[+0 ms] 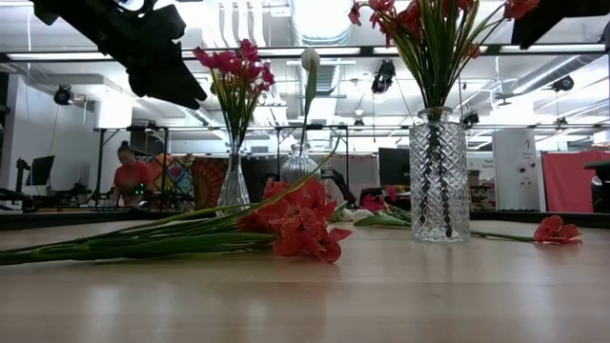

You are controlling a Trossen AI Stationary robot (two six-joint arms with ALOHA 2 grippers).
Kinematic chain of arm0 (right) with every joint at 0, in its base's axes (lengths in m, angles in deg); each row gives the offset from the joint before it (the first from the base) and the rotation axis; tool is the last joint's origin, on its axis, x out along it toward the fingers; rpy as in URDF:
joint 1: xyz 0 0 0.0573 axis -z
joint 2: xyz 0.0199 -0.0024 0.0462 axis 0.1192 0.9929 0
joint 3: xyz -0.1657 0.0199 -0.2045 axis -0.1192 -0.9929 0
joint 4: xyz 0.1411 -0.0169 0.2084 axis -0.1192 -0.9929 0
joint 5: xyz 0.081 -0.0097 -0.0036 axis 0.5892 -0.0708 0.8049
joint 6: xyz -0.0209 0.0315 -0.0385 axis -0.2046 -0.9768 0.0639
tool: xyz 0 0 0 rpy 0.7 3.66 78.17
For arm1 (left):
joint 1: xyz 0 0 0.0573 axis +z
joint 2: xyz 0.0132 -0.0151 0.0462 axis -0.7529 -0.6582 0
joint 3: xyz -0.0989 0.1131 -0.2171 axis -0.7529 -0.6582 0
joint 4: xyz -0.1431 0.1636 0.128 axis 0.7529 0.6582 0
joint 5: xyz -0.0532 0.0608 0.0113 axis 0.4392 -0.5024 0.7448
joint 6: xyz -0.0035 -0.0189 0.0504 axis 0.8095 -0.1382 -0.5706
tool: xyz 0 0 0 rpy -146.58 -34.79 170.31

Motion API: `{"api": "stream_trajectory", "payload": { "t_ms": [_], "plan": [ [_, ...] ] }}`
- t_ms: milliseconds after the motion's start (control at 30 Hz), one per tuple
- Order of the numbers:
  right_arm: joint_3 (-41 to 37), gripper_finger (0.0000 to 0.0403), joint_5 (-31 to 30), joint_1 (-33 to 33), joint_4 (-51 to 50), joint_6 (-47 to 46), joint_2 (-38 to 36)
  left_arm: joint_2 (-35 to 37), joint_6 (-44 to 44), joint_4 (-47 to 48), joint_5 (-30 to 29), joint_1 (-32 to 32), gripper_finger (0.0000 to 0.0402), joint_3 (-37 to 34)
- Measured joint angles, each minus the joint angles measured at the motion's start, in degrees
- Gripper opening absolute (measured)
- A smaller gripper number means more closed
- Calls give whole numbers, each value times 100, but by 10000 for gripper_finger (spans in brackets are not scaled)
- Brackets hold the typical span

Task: Sort flowers into vase by color
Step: Put the right white tulip flower into the center transparent glass vase

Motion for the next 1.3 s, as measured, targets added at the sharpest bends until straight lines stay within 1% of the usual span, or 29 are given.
{"api": "stream_trajectory", "payload": {
  "t_ms": [100,167,200,267,433,500,633,700,767,900,967,1133,1300],
  "plan": [
    [106,73,-134,0,-2,34,-88,0,0,0,0,0,252,0],
    [85,72,-83,0,-9,-4,-143,0,0,2,0,0,252,0],
    [51,71,45,1,-9,-26,-159,0,0,5,0,0,252,0],
    [-40,67,522,1,-8,-32,-202,0,0,28,0,0,252,0],
    [-353,52,2163,-99,-6,62,-245,2,0,79,0,0,252,0],
    [-585,45,2620,-230,-12,24,-202,4,0,79,0,0,252,0],
    [-1262,29,3080,-478,7,35,-126,2,0,107,0,0,252,0],
    [-1722,21,3305,-649,88,-187,-141,2,-6,120,1,0,252,0],
    [-2167,15,3476,-820,397,-371,-176,11,-51,118,0,0,252,0],
    [-2978,10,3521,-1040,1617,-603,-191,11,-81,101,2,0,252,0],
    [-3369,9,3445,-1058,2259,-621,-170,4,-81,69,2,0,252,0],
    [-4259,9,2763,-1054,3779,-690,-128,-4,-81,50,11,0,252,0],
    [-4858,9,1878,-1054,4903,-560,-130,-4,-83,-33,13,0,252,0]
  ]
}}
